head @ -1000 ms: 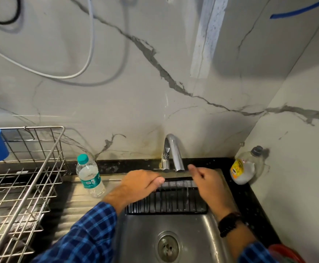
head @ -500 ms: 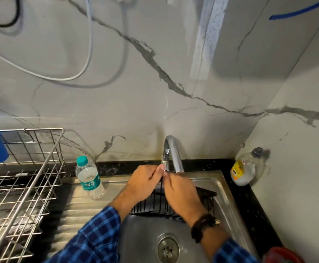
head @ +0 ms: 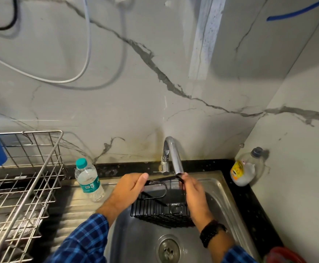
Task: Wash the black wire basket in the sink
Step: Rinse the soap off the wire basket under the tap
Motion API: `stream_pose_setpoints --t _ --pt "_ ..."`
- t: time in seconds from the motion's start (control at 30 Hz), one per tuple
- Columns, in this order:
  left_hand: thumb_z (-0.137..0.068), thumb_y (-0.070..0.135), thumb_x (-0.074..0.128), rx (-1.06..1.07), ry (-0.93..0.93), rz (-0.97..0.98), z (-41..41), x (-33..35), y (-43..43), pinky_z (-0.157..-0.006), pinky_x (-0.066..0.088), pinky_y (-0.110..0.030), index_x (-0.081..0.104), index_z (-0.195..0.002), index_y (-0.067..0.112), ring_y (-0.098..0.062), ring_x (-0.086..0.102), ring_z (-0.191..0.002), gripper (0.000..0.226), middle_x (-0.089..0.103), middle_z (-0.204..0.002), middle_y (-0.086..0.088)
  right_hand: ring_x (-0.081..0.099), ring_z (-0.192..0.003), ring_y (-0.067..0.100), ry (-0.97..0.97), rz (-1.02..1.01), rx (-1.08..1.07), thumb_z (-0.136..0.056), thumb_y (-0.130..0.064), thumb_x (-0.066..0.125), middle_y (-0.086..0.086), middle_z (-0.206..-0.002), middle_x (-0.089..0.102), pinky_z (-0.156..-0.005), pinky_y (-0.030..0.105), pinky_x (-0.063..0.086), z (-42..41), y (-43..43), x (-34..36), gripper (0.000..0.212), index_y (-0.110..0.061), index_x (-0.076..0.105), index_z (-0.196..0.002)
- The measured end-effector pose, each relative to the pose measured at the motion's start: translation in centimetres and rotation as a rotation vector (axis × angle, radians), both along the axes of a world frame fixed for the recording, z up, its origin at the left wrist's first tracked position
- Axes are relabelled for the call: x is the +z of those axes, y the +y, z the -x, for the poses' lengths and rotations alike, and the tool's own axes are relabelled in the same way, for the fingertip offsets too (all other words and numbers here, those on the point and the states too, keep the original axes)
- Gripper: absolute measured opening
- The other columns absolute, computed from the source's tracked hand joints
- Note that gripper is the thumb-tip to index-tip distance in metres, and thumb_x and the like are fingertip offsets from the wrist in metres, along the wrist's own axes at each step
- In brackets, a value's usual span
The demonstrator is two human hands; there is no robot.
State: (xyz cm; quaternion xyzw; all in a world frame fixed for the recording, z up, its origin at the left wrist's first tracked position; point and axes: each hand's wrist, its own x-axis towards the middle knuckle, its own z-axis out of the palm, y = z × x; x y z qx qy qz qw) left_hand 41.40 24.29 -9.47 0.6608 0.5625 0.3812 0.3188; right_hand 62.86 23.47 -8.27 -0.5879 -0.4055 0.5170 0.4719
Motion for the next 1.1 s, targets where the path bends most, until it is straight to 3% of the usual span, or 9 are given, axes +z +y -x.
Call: stream_pose_setpoints --t 0.13,0.2,0.3,0.4,0.5,0.67,0.87,1.0,1.1 --pt "-0.103 0.056 0.037 0.019 -0.380 0.193 -1.1 0.2 1.2 -0.087 0.054 -0.035 0.066 -0.081 0.018 -0.024 0.068 -0.083 0.053 0.070 -0.078 -0.001 0.058 -0.089 0.030 0.329 0.063 -0.159 -0.079 -0.057 0.071 0.012 -0.088 0.059 -0.093 0.052 0.047 -1.8 0.4 -2.2 0.041 -0.017 0.066 -0.088" --pt "-0.093 0.068 0.044 0.079 -0.392 0.181 -2.1 1.0 1.6 -0.070 0.054 -0.037 0.056 -0.075 0.016 -0.024 0.059 -0.065 0.057 0.058 -0.067 0.000 0.054 -0.073 0.027 0.476 0.072 -0.122 -0.072 -0.058 0.078 0.010 -0.077 0.054 -0.077 0.046 0.050 -2.7 0.9 -3.7 0.043 -0.017 0.065 -0.080" --pt "-0.099 0.051 0.044 0.045 -0.326 0.089 -3.8 2.3 1.6 -0.051 0.037 -0.025 0.048 -0.069 0.013 -0.017 0.038 -0.050 0.049 0.039 -0.057 -0.005 0.065 -0.063 0.015 0.520 0.167 -0.034 -0.084 -0.046 0.069 0.006 -0.075 0.066 -0.067 0.032 0.049 -3.3 0.9 -1.1 0.033 -0.012 0.069 -0.084" --pt "-0.104 0.040 0.042 -0.044 -0.143 0.080 -5.0 2.5 1.4 -0.050 0.033 -0.021 0.046 -0.066 0.021 -0.013 0.036 -0.052 0.043 0.038 -0.059 0.000 0.069 -0.082 0.010 -0.042 0.007 0.131 -0.102 -0.038 0.048 0.003 -0.086 0.074 -0.079 0.032 0.049 -4.0 0.8 1.5 0.039 -0.016 0.075 -0.086" --pt "-0.106 0.034 0.041 -0.118 0.037 0.039 -6.8 2.9 1.2 -0.052 0.033 -0.017 0.049 -0.062 0.025 -0.003 0.041 -0.048 0.045 0.044 -0.057 0.011 0.059 -0.059 0.005 -0.748 -0.179 0.374 -0.105 -0.039 0.042 -0.001 -0.072 0.066 -0.056 0.017 0.045 -2.6 0.3 3.1 0.036 -0.023 0.071 -0.090" --pt "-0.107 0.037 0.037 -0.129 -0.003 0.053 -6.3 2.7 0.8 -0.054 0.045 -0.018 0.063 -0.082 0.020 -0.005 0.057 -0.057 0.040 0.060 -0.067 0.005 0.056 -0.060 0.012 -0.521 -0.169 0.161 -0.103 -0.038 0.044 -0.004 -0.066 0.059 -0.058 0.027 0.045 -0.1 -0.1 2.4 0.036 -0.021 0.065 -0.080" --pt "-0.096 0.062 0.015 -0.109 0.555 0.045 1.1 -0.3 0.9 -0.057 0.038 -0.012 0.053 -0.075 0.030 -0.003 0.055 -0.062 0.053 0.060 -0.070 0.007 0.063 -0.093 0.021 0.038 0.028 -0.182 -0.100 -0.041 0.053 0.009 -0.096 0.068 -0.086 0.038 0.045 -2.6 -0.5 0.3 0.031 -0.012 0.065 -0.099" --pt "-0.095 0.062 0.027 -0.065 0.374 -0.014 3.6 0.2 1.4 -0.053 0.035 -0.017 0.043 -0.062 0.028 -0.006 0.046 -0.052 0.051 0.045 -0.056 0.011 0.058 -0.075 0.018 0.212 0.050 -0.236 -0.092 -0.050 0.058 0.005 -0.080 0.058 -0.078 0.037 0.048 -4.3 0.6 -1.7 0.031 -0.020 0.059 -0.083" --pt "-0.101 0.048 0.042 -0.021 0.265 0.002 2.9 1.0 2.1 -0.051 0.030 -0.024 0.034 -0.058 0.025 -0.007 0.034 -0.048 0.050 0.034 -0.052 0.011 0.052 -0.066 0.023 0.089 0.061 -0.211 -0.092 -0.055 0.051 0.003 -0.067 0.054 -0.071 0.039 0.044 -5.1 1.5 -3.0 0.040 -0.021 0.056 -0.071"
